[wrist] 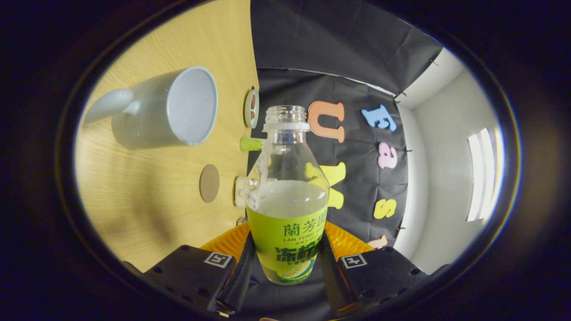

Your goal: Take the bottle from table, then pour the juice into the cup, finally place the bottle on the coaster

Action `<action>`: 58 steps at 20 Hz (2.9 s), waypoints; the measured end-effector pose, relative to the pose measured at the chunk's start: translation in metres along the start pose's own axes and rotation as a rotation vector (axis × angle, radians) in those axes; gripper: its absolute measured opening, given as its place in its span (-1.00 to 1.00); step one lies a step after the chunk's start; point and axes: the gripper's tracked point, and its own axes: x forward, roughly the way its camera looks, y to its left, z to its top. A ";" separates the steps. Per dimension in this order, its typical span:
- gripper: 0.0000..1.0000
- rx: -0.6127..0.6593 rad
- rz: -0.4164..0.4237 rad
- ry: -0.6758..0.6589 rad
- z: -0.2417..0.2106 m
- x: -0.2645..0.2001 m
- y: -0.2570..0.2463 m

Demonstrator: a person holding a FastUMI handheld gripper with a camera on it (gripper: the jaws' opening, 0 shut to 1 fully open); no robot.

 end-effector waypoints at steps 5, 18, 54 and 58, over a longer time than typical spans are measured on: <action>0.48 -0.048 -0.019 -0.010 0.004 0.006 -0.008; 0.48 -0.129 -0.040 -0.026 0.010 0.007 -0.018; 0.48 -0.237 -0.103 -0.020 0.002 0.012 -0.069; 0.48 -0.249 -0.111 -0.020 0.003 0.011 -0.075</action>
